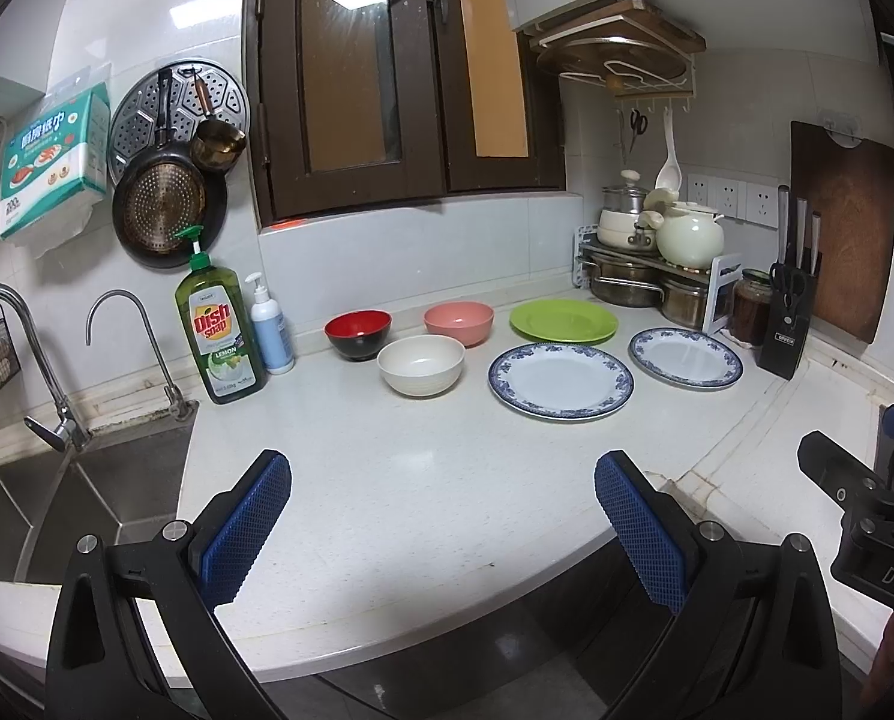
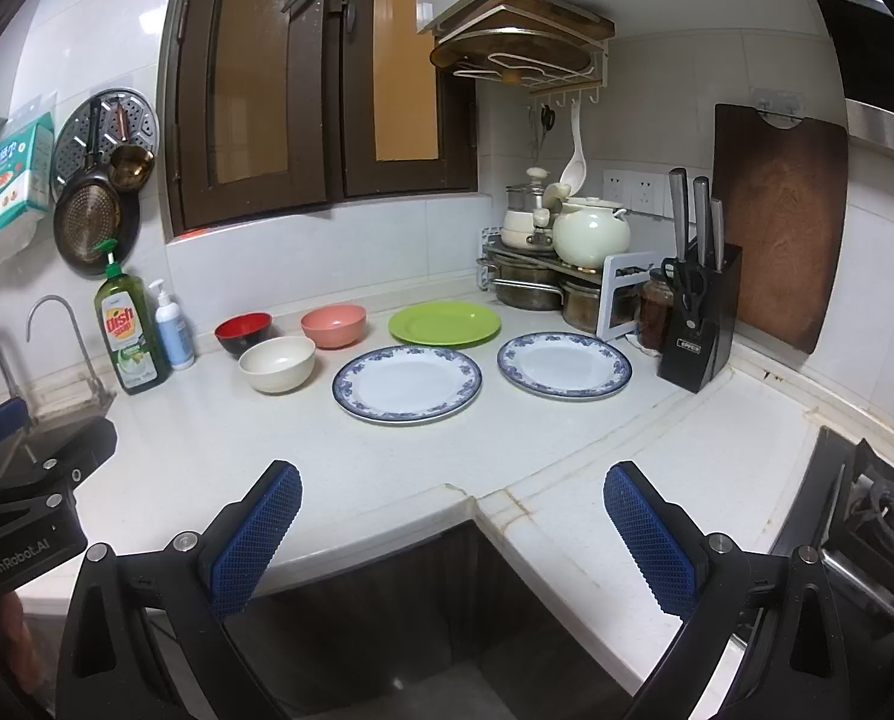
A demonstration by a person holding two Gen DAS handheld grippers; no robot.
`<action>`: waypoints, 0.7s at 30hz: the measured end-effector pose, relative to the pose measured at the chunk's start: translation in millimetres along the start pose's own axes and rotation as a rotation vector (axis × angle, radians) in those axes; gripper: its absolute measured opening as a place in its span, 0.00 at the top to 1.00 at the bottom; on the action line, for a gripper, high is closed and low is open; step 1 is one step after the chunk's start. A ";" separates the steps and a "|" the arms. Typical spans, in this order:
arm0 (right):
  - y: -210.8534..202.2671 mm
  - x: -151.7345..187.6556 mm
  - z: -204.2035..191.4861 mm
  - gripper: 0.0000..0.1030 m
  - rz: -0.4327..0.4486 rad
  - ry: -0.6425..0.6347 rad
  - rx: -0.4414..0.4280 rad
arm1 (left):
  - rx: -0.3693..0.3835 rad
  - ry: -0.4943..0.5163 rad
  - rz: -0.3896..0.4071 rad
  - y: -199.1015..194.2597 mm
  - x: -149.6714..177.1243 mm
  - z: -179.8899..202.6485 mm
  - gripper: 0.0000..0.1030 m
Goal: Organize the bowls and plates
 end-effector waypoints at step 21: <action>31.9 7.2 -5.3 0.01 -0.067 0.069 0.008 | 0.051 0.043 -0.061 57.1 -1.9 2.8 0.00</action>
Point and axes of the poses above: each gripper's, at about its wrist camera, not at the fingertips, and y roughly the way its jaws point, z to its right, x to its underside, the point moved 3 cm from there along y, roughly the way its jaws point, and after that the axes turned 1 degree about -x, right-handed, at the moved point
